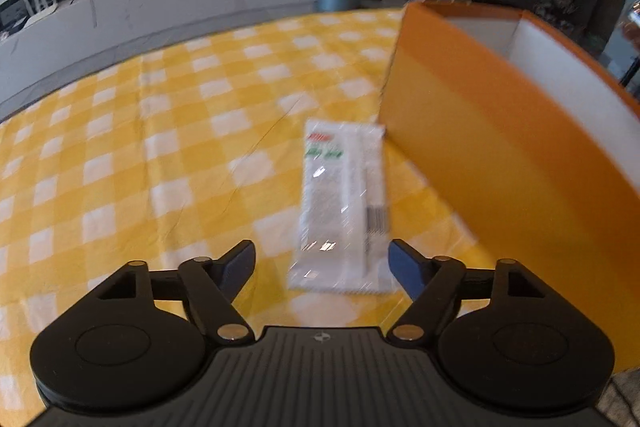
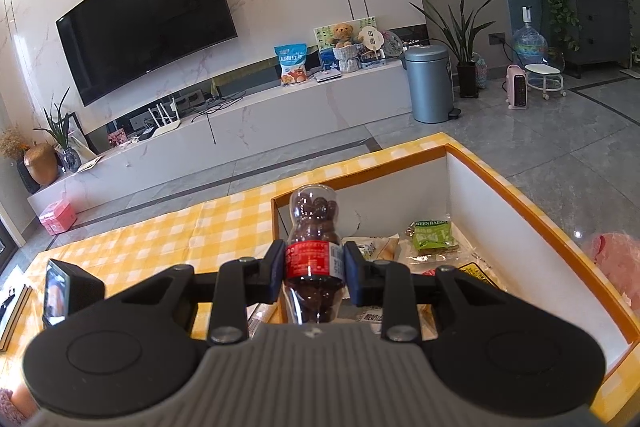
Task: Organize snacks
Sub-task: 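Grasp the white wrapped bar with the left gripper while the right gripper lifts the cola, then open both grippers over the orange box to drop the cola and white bar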
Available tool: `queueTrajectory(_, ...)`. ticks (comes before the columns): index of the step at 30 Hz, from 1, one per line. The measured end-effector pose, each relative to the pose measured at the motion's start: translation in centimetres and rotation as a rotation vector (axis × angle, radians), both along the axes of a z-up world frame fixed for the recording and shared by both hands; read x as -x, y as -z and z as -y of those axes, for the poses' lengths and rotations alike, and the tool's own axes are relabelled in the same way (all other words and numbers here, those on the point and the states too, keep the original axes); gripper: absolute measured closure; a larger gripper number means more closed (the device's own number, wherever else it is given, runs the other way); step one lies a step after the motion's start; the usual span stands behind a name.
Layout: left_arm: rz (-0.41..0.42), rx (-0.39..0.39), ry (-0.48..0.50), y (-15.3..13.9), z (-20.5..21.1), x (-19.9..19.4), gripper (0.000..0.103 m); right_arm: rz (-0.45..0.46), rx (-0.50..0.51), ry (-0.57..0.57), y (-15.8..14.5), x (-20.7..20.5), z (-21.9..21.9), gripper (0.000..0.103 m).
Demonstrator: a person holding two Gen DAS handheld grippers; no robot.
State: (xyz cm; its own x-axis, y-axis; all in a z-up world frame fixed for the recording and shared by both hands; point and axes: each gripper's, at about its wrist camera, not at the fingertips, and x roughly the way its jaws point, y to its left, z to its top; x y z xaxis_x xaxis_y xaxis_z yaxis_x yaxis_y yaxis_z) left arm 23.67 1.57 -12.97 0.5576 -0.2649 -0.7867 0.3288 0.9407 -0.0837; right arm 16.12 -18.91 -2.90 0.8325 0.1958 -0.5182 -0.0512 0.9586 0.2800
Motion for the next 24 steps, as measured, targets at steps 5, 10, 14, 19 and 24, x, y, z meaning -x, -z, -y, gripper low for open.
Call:
queueTrajectory(5,-0.041,-0.085,-0.016,1.4,3.3,-2.1,0.012,-0.003,-0.003,0.0,0.0,0.0,0.0,0.073)
queueTrajectory(10,-0.005,-0.094,-0.017,1.9,4.1,-2.7,0.021,-0.006,-0.004,0.001,0.1,-0.1,0.0,0.073)
queueTrajectory(14,-0.002,-0.106,-0.049,1.4,4.1,-2.8,0.046,-0.012,-0.004,0.002,0.1,-0.2,0.0,0.073)
queueTrajectory(19,0.063,-0.105,-0.103,-0.7,3.8,-1.1,0.047,-0.017,0.007,0.016,0.3,-0.4,0.5,0.073)
queueTrajectory(24,0.157,-0.031,-0.138,-5.1,3.1,1.4,0.047,-0.02,0.033,0.069,0.4,-0.8,1.9,0.073)
